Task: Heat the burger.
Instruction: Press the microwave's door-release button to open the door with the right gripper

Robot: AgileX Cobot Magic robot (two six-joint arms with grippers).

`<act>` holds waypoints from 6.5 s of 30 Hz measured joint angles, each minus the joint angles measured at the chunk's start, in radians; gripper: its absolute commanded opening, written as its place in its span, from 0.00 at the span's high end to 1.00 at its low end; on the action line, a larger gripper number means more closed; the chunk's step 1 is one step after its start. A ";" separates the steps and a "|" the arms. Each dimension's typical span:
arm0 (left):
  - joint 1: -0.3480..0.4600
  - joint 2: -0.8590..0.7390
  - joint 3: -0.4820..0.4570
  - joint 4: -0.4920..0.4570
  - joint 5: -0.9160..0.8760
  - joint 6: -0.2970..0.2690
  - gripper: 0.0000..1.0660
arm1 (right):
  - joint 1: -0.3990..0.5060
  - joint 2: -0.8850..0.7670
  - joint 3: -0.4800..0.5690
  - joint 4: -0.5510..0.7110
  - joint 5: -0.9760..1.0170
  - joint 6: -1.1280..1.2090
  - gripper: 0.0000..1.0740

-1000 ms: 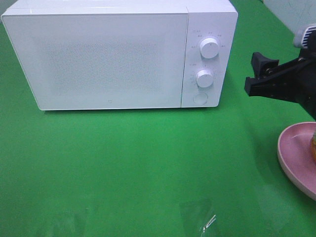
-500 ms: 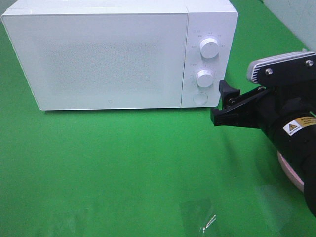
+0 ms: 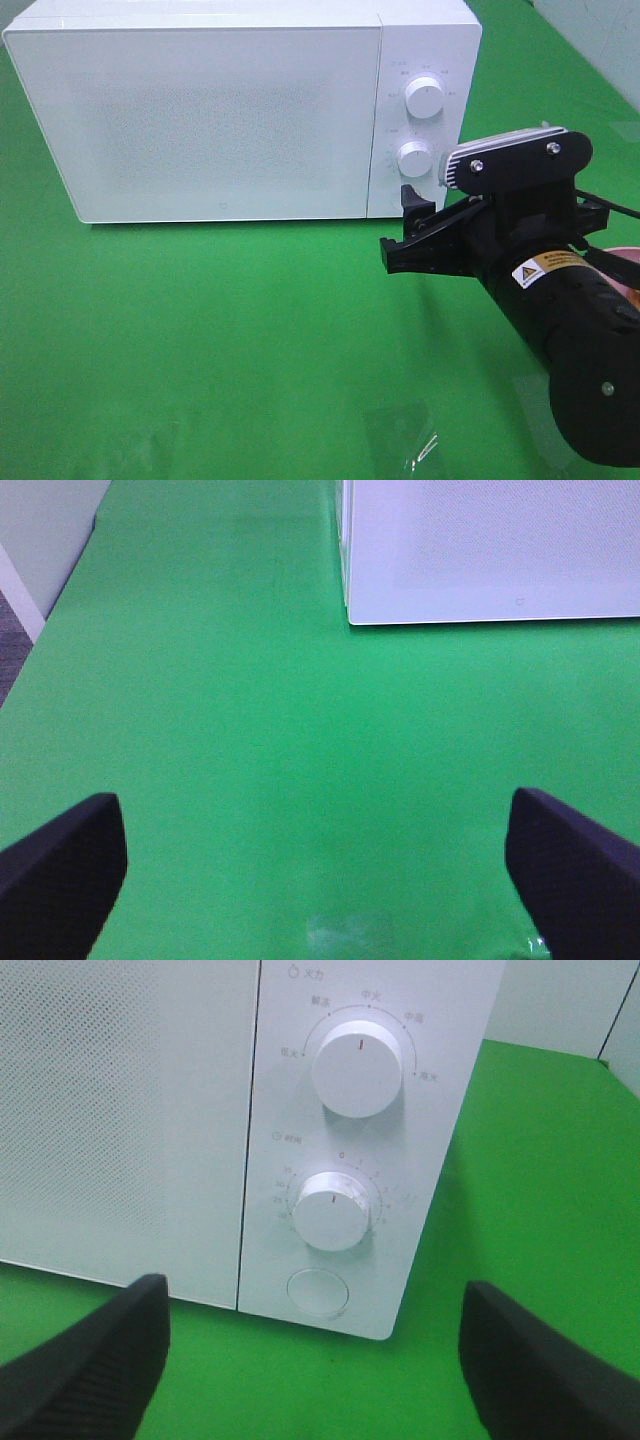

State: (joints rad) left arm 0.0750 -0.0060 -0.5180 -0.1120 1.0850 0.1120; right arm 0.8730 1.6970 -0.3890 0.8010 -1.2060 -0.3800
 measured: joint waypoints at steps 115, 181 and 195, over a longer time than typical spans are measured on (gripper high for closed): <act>0.000 0.000 0.000 0.000 0.000 0.000 0.11 | -0.359 0.424 -0.427 -0.290 0.319 1.775 1.00; 0.000 0.000 0.000 0.000 -0.001 0.000 0.11 | -0.362 0.483 -0.521 -0.228 0.320 1.714 1.00; 0.000 0.000 0.000 0.000 -0.001 0.000 0.11 | -0.372 0.447 -0.507 -0.276 0.379 1.728 1.00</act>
State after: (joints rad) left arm 0.0750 -0.0060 -0.5180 -0.1120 1.0840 0.1120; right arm 0.5010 2.1440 -0.8960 0.5250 -0.8270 1.3480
